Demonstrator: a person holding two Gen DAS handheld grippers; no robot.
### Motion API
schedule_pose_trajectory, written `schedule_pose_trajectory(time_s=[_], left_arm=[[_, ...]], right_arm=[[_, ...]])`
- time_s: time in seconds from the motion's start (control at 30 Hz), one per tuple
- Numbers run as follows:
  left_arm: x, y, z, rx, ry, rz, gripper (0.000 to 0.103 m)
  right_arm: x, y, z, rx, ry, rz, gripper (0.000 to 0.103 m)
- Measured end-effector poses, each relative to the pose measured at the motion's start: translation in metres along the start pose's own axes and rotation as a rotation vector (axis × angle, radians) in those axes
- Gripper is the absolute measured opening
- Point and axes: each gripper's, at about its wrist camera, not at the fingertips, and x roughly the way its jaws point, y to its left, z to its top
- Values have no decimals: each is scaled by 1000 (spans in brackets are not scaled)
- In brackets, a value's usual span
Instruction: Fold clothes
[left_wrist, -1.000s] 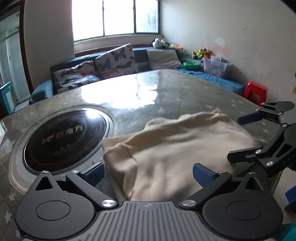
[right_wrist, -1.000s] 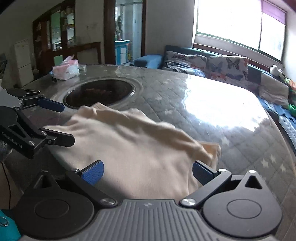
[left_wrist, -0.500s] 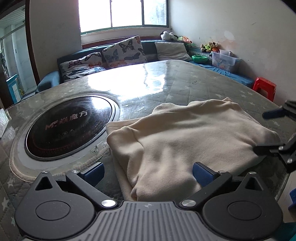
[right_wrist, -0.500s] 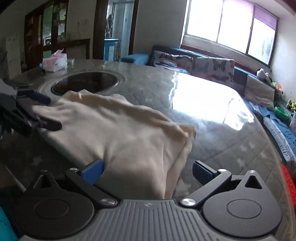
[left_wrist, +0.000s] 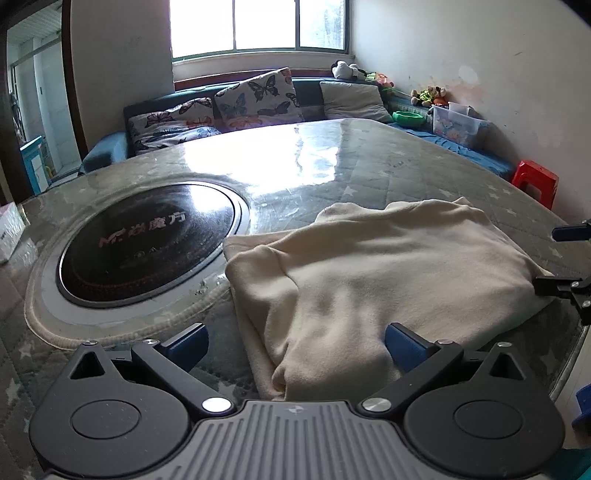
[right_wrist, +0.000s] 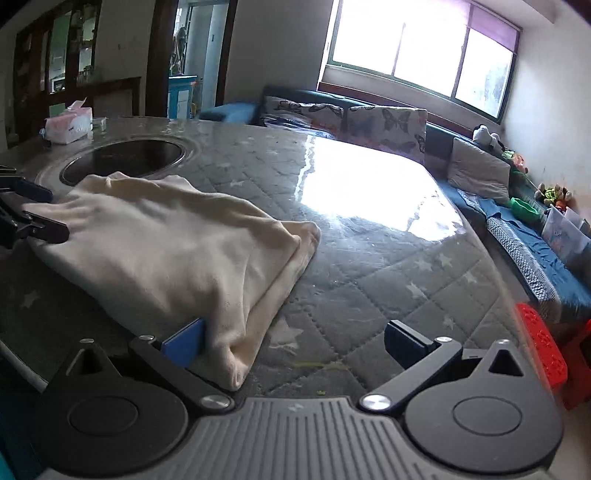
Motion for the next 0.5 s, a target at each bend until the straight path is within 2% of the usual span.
schedule_pose_trajectory(time_s=[0.17, 0.37, 0.5], left_arm=[[-7, 6, 2, -24, -8, 6, 103], [-8, 12, -4, -47, 3, 18, 103], [-13, 15, -1, -53, -13, 23, 103]], right_arm=[[-3, -2, 11, -8, -40, -10, 103], [18, -6, 12, 18, -5, 17, 103], [17, -9, 18, 38, -4, 21, 103]])
